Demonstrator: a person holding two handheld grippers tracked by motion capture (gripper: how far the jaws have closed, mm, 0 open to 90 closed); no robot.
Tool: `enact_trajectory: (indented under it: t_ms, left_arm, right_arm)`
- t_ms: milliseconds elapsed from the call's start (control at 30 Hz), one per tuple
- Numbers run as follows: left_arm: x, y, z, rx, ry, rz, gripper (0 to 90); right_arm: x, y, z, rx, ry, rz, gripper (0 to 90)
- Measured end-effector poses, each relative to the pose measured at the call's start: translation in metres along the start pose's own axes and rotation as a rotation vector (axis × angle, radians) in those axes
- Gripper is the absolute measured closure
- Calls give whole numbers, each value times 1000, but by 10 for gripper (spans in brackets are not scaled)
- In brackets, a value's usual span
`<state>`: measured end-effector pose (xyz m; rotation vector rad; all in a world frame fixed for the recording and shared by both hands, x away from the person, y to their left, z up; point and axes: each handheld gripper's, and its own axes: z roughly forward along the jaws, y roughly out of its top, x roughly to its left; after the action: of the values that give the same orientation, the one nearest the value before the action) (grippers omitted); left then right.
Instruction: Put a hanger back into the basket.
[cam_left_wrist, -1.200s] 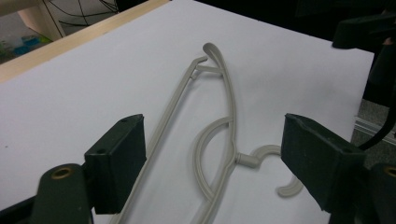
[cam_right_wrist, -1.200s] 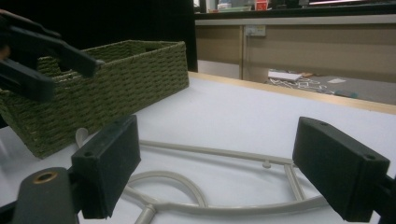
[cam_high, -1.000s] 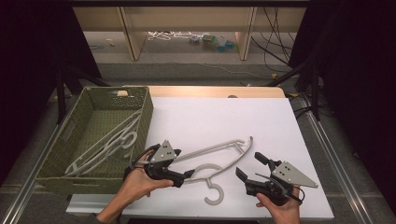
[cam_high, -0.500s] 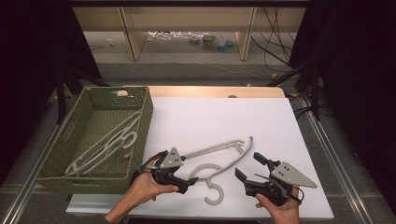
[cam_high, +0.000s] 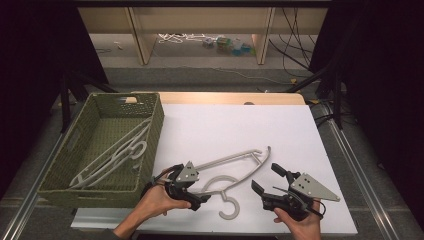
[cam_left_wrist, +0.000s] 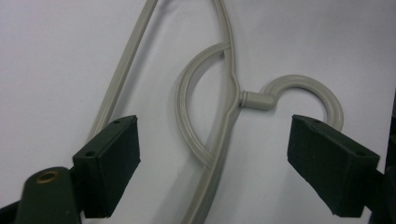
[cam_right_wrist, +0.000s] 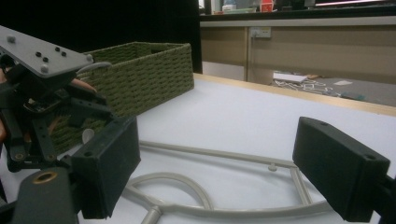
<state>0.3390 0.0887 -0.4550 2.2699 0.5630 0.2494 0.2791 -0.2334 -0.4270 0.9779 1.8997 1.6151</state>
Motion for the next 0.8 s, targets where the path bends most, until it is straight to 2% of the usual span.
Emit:
enact_trajectory:
  t_ms: [67, 100, 200, 233, 267, 367, 467, 533, 600, 633, 667, 700, 733, 800]
  left_arm:
    - [2, 0, 1, 1, 7, 21, 169]
    - [2, 0, 2, 7, 9, 22, 167]
    - [3, -1, 3, 40, 9, 30, 172]
    - [3, -2, 4, 54, 2, 34, 186]
    - [3, -2, 5, 78, -3, 55, 201]
    - [1, -1, 9, 119, -16, 64, 224]
    - [1, -1, 14, 187, -29, 105, 259]
    - [0, 0, 18, 218, -51, 99, 279]
    - [-1, 1, 21, 217, -40, 81, 308]
    - [1, 1, 20, 231, -39, 93, 327]
    - [1, 1, 21, 229, -42, 83, 331]
    - [2, 2, 21, 233, -46, 100, 348]
    - [2, 2, 21, 242, -60, 88, 382]
    - [3, 2, 22, 260, -66, 82, 410]
  right_arm:
    - [0, 0, 0, 3, 1, -3, 157]
    - [0, 0, 1, -13, 2, -6, 158]
    - [1, 0, 0, -1, 1, -10, 157]
    - [1, 0, 0, 0, 2, -9, 158]
    - [1, 0, 0, 0, 5, -9, 157]
    - [2, 0, 1, -11, 7, -12, 157]
    - [3, -1, 1, -13, 10, -14, 158]
    - [2, -1, 1, -13, 8, -16, 157]
    - [3, -1, 2, -18, 12, -14, 157]
    - [3, -1, 2, -19, 15, -10, 157]
    - [3, -1, 2, -14, 15, -16, 158]
    - [4, -1, 2, -16, 12, -14, 158]
    - [4, 0, 1, 11, 5, -23, 158]
    - [4, 0, 2, -4, 17, -20, 158]
